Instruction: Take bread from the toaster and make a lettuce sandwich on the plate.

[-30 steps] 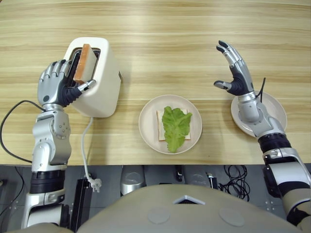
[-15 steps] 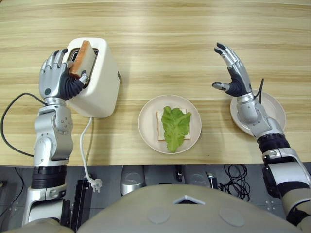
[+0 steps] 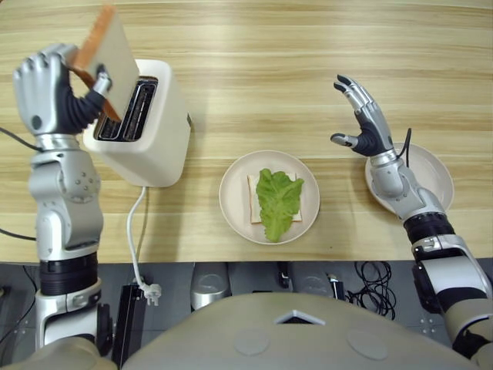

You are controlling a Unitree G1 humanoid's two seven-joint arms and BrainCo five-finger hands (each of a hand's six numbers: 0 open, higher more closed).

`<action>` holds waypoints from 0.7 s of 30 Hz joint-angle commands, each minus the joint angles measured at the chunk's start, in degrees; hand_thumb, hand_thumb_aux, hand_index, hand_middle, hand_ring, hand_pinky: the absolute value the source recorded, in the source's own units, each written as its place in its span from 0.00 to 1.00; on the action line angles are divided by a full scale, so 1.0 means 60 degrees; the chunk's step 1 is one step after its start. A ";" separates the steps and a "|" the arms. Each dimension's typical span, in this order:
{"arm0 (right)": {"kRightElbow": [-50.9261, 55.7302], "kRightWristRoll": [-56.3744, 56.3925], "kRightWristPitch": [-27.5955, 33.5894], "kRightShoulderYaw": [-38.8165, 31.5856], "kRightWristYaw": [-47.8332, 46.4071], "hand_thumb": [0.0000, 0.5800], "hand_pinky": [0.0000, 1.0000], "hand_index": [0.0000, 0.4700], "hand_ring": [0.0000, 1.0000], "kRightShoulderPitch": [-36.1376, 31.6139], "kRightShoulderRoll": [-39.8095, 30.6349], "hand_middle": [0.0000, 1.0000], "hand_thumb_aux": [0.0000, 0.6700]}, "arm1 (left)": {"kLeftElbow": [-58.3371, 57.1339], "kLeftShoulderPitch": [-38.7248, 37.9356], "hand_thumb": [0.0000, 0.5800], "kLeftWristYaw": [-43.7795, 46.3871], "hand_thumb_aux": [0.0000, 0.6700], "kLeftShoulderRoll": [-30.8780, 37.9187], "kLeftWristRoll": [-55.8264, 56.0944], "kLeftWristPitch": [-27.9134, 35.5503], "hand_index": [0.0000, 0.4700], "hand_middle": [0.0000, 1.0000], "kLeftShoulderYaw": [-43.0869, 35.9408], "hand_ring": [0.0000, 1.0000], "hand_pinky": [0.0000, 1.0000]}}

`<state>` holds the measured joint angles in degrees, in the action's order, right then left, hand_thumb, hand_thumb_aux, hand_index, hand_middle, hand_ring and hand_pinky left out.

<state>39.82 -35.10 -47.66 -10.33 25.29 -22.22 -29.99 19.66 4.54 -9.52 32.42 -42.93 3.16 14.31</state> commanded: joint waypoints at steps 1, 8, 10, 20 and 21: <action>0.0015 -0.0061 -0.0058 -0.0042 0.0076 0.00 0.00 0.00 0.00 -0.0100 0.0011 0.00 0.00 | 0.0298 0.0345 1.00 0.0364 1.00 -0.0044 0.0597 -0.0074 0.98 1.00 0.0055 1.00 1.00; -0.0462 0.0721 -0.1064 0.0271 -0.0159 0.00 0.00 0.00 0.00 0.0015 -0.0167 0.00 0.00 | 0.0716 0.0775 1.00 0.2796 1.00 -0.0987 0.4021 -0.0169 0.98 1.00 -0.1160 1.00 1.00; -0.0992 0.2987 -0.1534 0.0053 -0.1712 0.00 0.00 0.00 0.00 0.0235 -0.0127 0.00 0.00 | 0.0153 0.0868 1.00 0.4053 1.00 -0.1318 0.5397 -0.0189 0.98 1.00 -0.1804 1.00 1.00; -0.4565 0.7802 -0.0977 -0.0309 -0.6524 0.00 0.00 0.00 0.00 0.1676 -0.0895 0.00 0.00 | -0.3455 0.1640 1.00 0.8112 1.00 -0.2027 0.8324 0.0601 0.98 1.00 -0.3553 1.00 1.00; -0.4560 0.7536 -0.1021 -0.0327 -0.6735 0.00 0.00 0.00 0.00 0.1766 -0.0881 0.00 0.00 | -0.3605 0.1654 1.00 0.8357 1.00 -0.2076 0.8415 0.0673 0.98 1.00 -0.3727 1.00 1.00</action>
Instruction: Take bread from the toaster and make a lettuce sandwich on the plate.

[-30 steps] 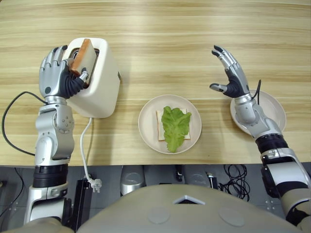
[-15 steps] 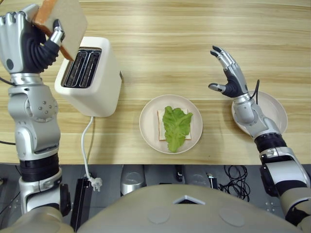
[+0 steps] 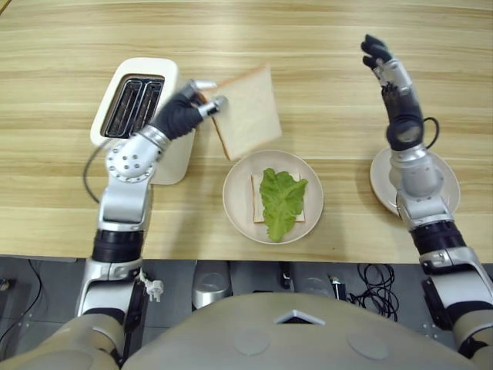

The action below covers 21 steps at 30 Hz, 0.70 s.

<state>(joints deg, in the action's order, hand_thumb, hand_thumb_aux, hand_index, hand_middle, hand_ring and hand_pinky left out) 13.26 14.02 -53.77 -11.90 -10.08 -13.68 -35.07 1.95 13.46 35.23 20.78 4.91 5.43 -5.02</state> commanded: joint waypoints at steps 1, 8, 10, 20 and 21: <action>-0.0125 -0.0866 -0.0025 -0.0091 -0.1043 0.00 0.00 0.00 0.00 0.0425 -0.0007 0.00 0.00 | -0.0765 0.0159 1.00 0.1141 1.00 -0.0196 0.0526 0.0340 0.98 1.00 -0.0671 1.00 1.00; 0.0129 -0.2775 -0.0509 -0.0061 -0.1843 0.00 0.00 0.00 0.00 0.0797 -0.0011 0.00 0.00 | -0.1797 0.0231 1.00 0.1805 1.00 -0.0744 0.0604 0.0634 0.98 1.00 -0.1349 1.00 1.00; 0.0152 -0.3334 -0.0714 -0.0062 -0.1924 0.00 0.00 0.00 0.00 0.0898 -0.0040 0.00 0.00 | -0.2003 0.0250 1.00 0.1879 1.00 -0.0825 0.0593 0.0631 0.98 1.00 -0.1424 1.00 1.00; -0.0463 -0.4709 -0.1046 -0.0275 -0.2077 0.00 0.00 0.00 0.00 0.1201 0.0012 0.00 0.00 | -0.2575 0.0348 1.00 0.1651 1.00 -0.0890 -0.0271 0.0012 0.98 1.00 -0.1882 1.00 1.00; -0.0502 -0.4749 -0.1021 -0.0322 -0.2127 0.00 0.00 0.00 0.00 0.1221 -0.0010 0.00 0.00 | -0.2583 0.0372 1.00 0.1645 1.00 -0.0864 -0.0332 -0.0024 0.98 1.00 -0.1923 1.00 1.00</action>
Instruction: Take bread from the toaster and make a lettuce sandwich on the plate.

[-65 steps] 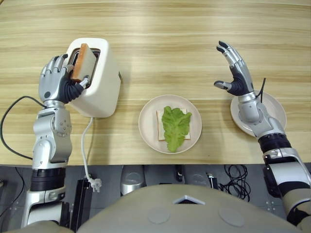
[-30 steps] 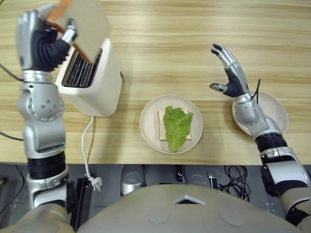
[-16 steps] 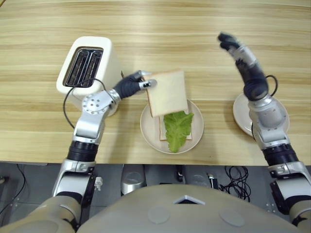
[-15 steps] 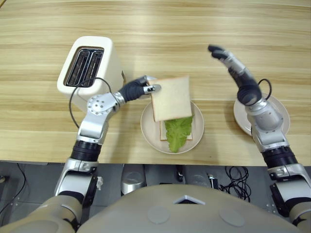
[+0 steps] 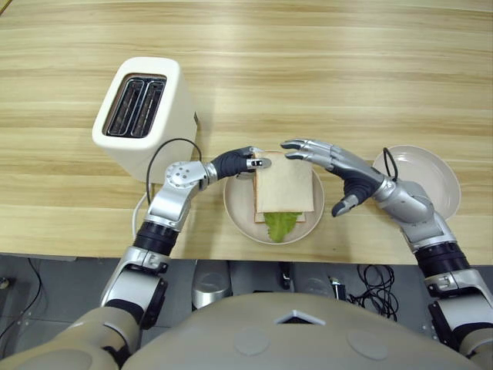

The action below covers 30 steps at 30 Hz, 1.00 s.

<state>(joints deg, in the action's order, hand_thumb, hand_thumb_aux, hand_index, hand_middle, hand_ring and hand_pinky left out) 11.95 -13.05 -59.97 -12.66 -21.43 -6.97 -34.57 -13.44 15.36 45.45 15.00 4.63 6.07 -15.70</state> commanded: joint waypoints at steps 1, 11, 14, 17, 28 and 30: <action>-0.0304 -0.0295 0.0025 -0.0230 -0.0277 0.00 0.00 0.00 0.00 0.0123 -0.0108 0.00 0.00 | -0.0056 0.0084 1.00 -0.0077 1.00 0.0115 -0.0334 -0.0157 0.98 1.00 -0.0169 1.00 1.00; -0.0154 -0.0890 0.0276 -0.0565 -0.0697 0.00 0.00 0.00 0.00 0.0208 -0.0429 0.00 0.00 | -0.0413 0.0141 1.00 -0.0187 1.00 0.0057 -0.0740 -0.0301 0.98 1.00 -0.0255 1.00 1.00; -0.0309 -0.0745 0.0588 -0.0760 -0.1111 0.00 0.00 0.00 0.00 0.0310 -0.0711 0.00 0.00 | -0.0458 0.0211 1.00 -0.0243 1.00 0.0024 -0.0759 -0.0307 0.98 1.00 -0.0180 1.00 1.00; -0.0182 -0.0736 0.0807 -0.0921 -0.1330 0.00 0.00 0.00 0.00 0.0303 -0.0806 0.00 0.00 | -0.0534 0.0274 1.00 -0.0330 1.00 0.0037 -0.0849 -0.0373 0.98 1.00 -0.0224 1.00 1.00; 0.0548 -0.1573 0.2472 -0.1954 -0.2597 0.00 0.00 0.00 0.00 0.0416 -0.1040 0.00 0.00 | -0.0824 0.0228 1.00 -0.0590 1.00 -0.0114 -0.1214 -0.0727 0.98 1.00 -0.0479 1.00 1.00; 0.0494 -0.1614 0.2653 -0.2084 -0.2769 0.00 0.00 0.00 0.00 0.0441 -0.1105 0.00 0.00 | -0.0814 0.0240 1.00 -0.0638 1.00 -0.0101 -0.1293 -0.0789 0.98 1.00 -0.0501 1.00 1.00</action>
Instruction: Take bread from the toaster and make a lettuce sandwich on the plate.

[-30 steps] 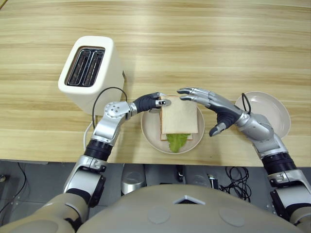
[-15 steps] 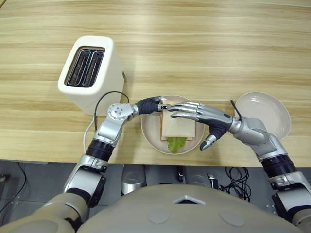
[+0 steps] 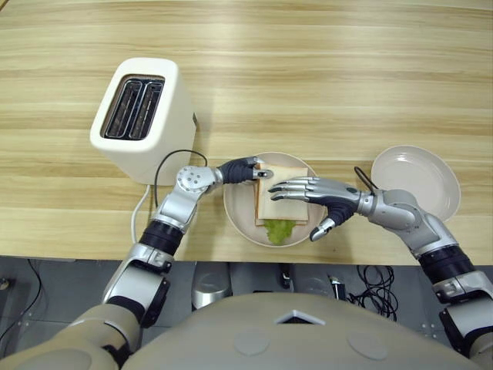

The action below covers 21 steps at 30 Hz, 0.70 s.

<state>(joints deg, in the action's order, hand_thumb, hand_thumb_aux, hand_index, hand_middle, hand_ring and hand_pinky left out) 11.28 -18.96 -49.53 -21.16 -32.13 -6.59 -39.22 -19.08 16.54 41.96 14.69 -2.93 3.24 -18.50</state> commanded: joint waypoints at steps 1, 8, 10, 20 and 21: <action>0.0588 -0.0656 0.0946 -0.0688 -0.0995 0.00 0.00 0.00 0.00 0.0387 -0.0351 0.00 0.00 | 0.0138 0.0055 1.00 -0.0118 1.00 -0.0036 -0.0106 -0.0369 0.98 1.00 -0.0052 1.00 1.00; 0.0442 -0.0606 0.0899 -0.0556 -0.0759 0.00 0.00 0.00 0.00 0.0394 -0.0357 0.00 0.00 | -0.0042 0.0755 0.00 -0.3483 0.00 -0.0088 -0.2182 -0.1340 0.00 0.00 0.0113 0.00 0.00; 0.0398 -0.0565 0.0909 -0.0520 -0.0736 0.00 0.00 0.00 0.00 0.0365 -0.0357 0.00 0.00 | 0.0150 0.0857 0.00 -0.4325 0.00 -0.0116 -0.2701 -0.1488 0.00 0.00 0.0142 0.00 0.00; 0.0249 -0.0487 0.0846 -0.0334 -0.0485 0.00 0.00 0.00 0.00 0.0475 -0.0359 0.00 0.00 | 0.2138 0.1079 0.00 -0.7456 0.00 0.0895 -0.7417 -0.0767 0.00 0.00 -0.0628 0.00 0.00; 0.0307 -0.0545 0.0832 -0.0288 -0.0383 0.00 0.00 0.00 0.00 0.0428 -0.0327 0.00 0.00 | 0.2330 0.1036 0.00 -0.7565 0.00 0.0887 -0.7639 -0.0715 0.00 0.00 -0.0692 0.00 0.00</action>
<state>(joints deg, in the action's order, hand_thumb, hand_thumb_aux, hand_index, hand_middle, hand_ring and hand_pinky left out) 10.07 -19.29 -46.24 -21.41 -33.43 -5.18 -40.77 -7.68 22.56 -1.10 19.91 -43.43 -2.37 -20.53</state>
